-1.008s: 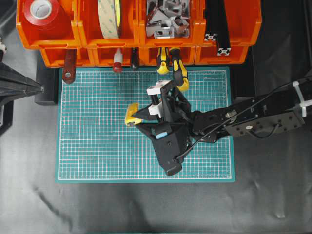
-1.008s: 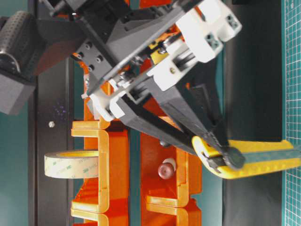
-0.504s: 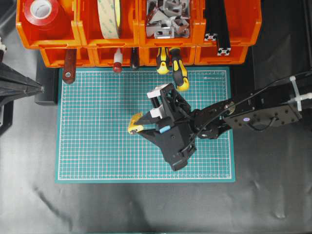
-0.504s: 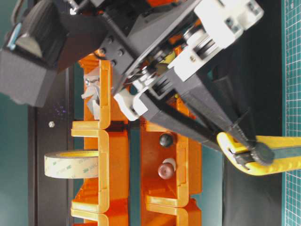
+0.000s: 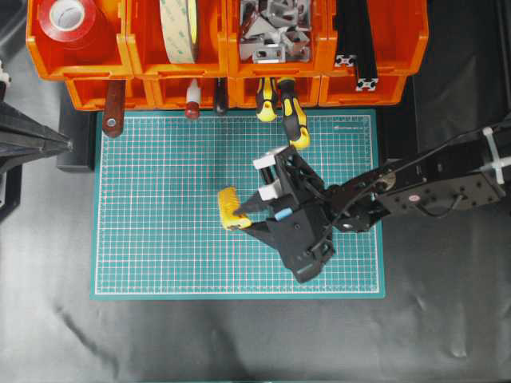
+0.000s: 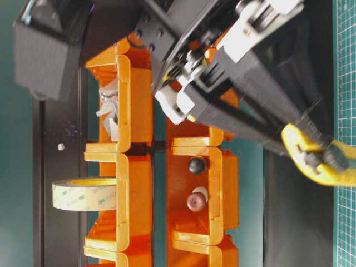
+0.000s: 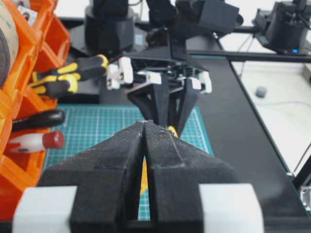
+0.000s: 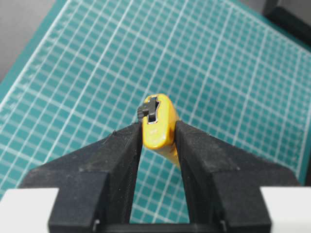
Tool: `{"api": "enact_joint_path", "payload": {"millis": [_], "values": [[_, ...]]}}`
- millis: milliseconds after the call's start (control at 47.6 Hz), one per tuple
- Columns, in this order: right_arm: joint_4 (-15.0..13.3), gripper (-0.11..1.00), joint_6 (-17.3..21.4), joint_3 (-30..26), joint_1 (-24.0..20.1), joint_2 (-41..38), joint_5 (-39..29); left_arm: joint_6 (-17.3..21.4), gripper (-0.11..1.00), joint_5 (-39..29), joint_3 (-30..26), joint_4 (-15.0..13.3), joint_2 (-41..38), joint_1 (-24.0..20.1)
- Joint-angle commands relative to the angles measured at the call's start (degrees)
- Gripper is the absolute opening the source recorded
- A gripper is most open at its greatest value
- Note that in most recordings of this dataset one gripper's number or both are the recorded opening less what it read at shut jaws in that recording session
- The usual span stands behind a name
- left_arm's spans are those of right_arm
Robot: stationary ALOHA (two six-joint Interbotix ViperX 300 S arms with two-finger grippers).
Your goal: Pick cutter from container rack with right arm.
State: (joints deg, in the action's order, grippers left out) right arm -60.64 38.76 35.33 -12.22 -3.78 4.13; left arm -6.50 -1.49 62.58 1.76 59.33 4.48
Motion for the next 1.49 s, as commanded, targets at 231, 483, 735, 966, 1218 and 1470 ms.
{"api": "enact_joint_path", "payload": {"millis": [231, 483, 735, 966, 1218, 1470], "values": [[4.3, 0.70, 0.2, 1.5, -0.4, 0.2, -1.3, -0.2, 0.00, 0.3, -0.8, 0.2, -0.5, -1.7], [5.2, 0.76, 0.3, 2.5, -1.8, 0.4, -3.5, -0.2, 0.00, 0.2, -0.8, 0.2, -0.4, -2.1], [10.3, 0.76, 0.1, 3.4, -3.3, 2.7, -6.6, -0.4, 0.00, -1.3, -0.8, 0.2, -0.3, -1.8], [14.4, 0.76, 0.2, 3.5, -4.3, 11.3, -12.7, -0.4, 0.00, -4.5, -1.1, 0.2, 0.4, -1.5], [17.6, 0.76, 0.2, 5.4, -6.8, 25.2, -19.2, -0.4, 0.00, -7.4, -1.8, 0.2, 3.2, -1.3], [21.8, 0.76, 3.0, 10.9, -7.6, 39.8, -20.6, -0.4, 0.00, -9.1, -2.0, 0.2, 4.5, -1.2]]}}
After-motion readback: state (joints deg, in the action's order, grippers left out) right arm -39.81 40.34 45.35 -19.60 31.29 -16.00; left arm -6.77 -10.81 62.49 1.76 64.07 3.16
